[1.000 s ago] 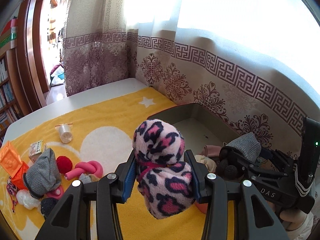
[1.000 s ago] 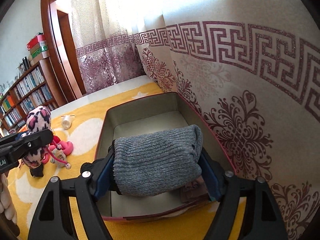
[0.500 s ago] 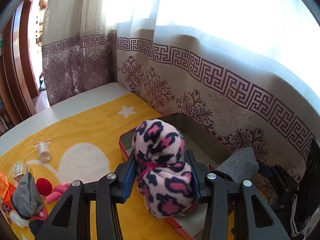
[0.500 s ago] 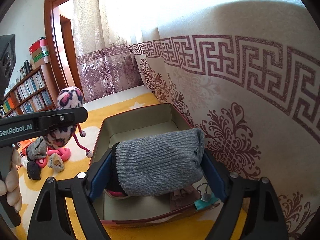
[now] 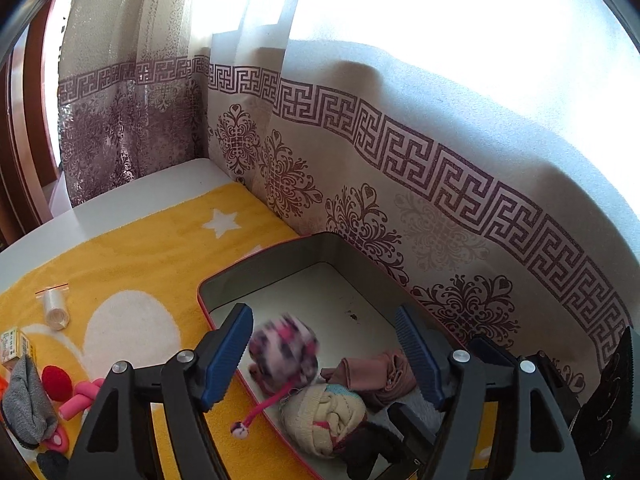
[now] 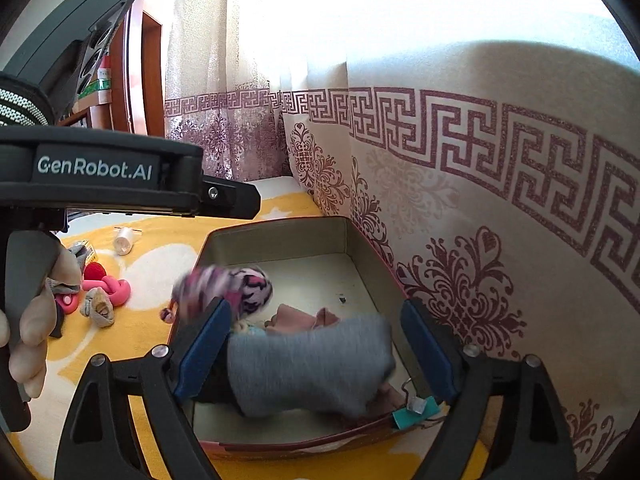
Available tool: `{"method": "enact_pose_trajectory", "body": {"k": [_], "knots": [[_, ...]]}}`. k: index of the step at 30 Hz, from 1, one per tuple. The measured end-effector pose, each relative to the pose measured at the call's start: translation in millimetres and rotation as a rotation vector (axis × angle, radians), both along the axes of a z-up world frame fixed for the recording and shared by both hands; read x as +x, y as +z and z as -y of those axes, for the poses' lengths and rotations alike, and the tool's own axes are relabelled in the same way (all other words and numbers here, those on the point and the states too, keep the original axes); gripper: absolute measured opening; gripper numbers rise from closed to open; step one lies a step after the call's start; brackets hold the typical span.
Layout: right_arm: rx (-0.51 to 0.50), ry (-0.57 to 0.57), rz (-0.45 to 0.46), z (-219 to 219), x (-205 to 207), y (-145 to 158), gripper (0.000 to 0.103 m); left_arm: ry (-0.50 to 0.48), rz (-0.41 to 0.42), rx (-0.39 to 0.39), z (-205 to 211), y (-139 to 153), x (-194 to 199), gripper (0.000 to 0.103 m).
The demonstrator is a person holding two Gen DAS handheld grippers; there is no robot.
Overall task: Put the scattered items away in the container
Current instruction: 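Carry both items over the red box and release them inside, then move both tools back toward the remaining items on the blanket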
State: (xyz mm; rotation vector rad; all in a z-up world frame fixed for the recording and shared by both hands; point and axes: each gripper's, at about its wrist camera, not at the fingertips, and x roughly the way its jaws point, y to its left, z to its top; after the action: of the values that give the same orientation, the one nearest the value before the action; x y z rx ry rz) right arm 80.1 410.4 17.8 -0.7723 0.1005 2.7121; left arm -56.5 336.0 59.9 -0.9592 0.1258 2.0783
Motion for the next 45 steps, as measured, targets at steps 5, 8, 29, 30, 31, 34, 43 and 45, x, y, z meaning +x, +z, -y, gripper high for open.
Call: {"method": "enact_pose_trajectory", "body": {"k": [5, 8, 29, 30, 31, 34, 43, 45], "knots": [[-0.051, 0.007, 0.002, -4.6, -0.1, -1.4, 0.09, 0.032, -0.015, 0.008, 15.9, 6.3, -1.0, 0.075], [-0.076, 0.024, 0.005, -4.2, -1.1, -2.1, 0.09, 0.057, -0.027, 0.006, 26.9, 7.5, -1.1, 0.075], [-0.17, 0.2, 0.055, 64.0, -15.5, -2.9, 0.09, 0.247, -0.001, 0.018, 149.6, -6.7, -13.1, 0.075], [-0.185, 0.22, 0.057, 69.3, -17.5, -2.0, 0.09, 0.262, 0.0, 0.022, 159.2, -6.5, -14.7, 0.075], [-0.198, 0.239, 0.06, 74.7, -19.9, -1.1, 0.09, 0.279, 0.0, 0.027, 169.4, -6.1, -16.5, 0.075], [-0.218, 0.272, 0.073, 91.0, -29.4, 1.4, 0.09, 0.335, -0.001, 0.042, 201.7, -5.5, -22.1, 0.075], [-0.201, 0.339, 0.157, 142.2, -63.5, -5.8, 0.09, 0.52, 0.032, 0.083, 294.2, -18.8, -39.2, 0.075], [-0.191, 0.358, 0.168, 153.7, -69.7, -8.5, 0.09, 0.546, 0.037, 0.079, 307.6, -23.4, -41.1, 0.075]]}}
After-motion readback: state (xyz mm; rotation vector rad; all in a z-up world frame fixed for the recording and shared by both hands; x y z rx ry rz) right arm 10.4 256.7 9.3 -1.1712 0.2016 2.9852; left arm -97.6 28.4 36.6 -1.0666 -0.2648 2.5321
